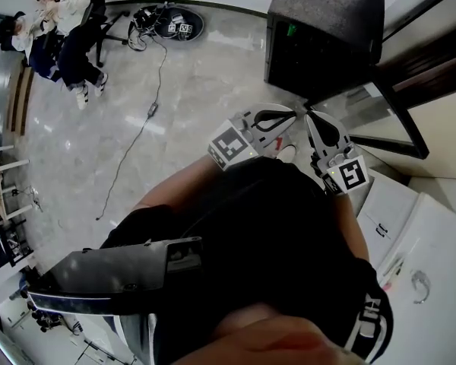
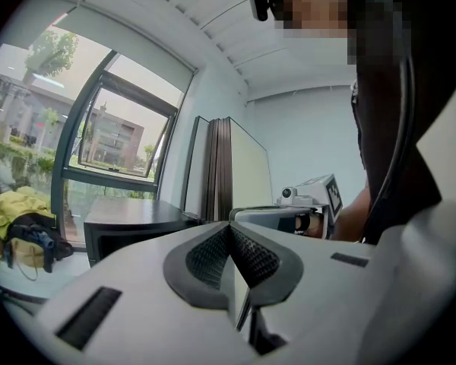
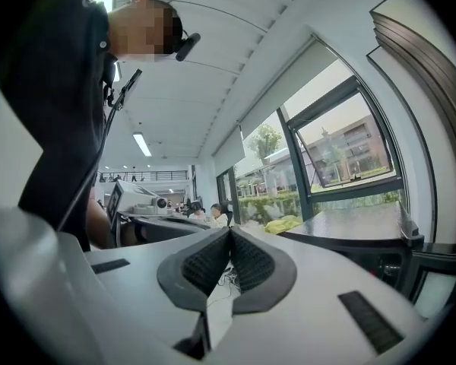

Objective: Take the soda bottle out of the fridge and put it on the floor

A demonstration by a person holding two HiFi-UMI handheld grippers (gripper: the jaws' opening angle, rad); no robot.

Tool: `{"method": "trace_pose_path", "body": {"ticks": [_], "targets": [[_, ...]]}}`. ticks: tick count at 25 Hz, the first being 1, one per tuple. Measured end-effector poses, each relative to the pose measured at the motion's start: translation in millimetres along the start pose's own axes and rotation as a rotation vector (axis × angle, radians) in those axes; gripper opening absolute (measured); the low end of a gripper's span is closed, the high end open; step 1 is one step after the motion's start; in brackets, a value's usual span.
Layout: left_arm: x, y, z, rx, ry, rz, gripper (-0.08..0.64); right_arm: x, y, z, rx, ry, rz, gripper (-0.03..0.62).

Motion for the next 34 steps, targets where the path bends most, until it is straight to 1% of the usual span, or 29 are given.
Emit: {"method": "trace_pose_path", "body": {"ticks": [7, 14, 19, 29, 34], "targets": [[-3, 11, 4, -0.016, -0.008, -0.006, 0.0, 1, 1, 7, -0.019, 0.033, -0.052, 0.014], [-12, 22, 9, -0.033, -0.029, 0.0, 0.0, 1, -6, 7, -0.011, 0.032, -0.039, 0.014], [-10, 26, 13, -0.04, -0.028, 0.011, 0.0, 3, -12, 6, 0.0, 0.023, -0.024, 0.014], [-8, 28, 11, -0.056, -0.021, -0.01, 0.0, 2, -18, 9, 0.021, 0.025, -0.023, 0.014], [-5, 31, 11, -0.06, -0.013, -0.009, 0.0, 2, -22, 9, 0.032, 0.01, -0.025, 0.014]]}}
Point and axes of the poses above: the fingertips, and each gripper's own axes: z forward along the fingers, y to its left, x out of its underside, the point moved 4 cm from there along -z, backward along the fingers, and after that the axes turned 8 degrees about -x, right-handed, at the moved point
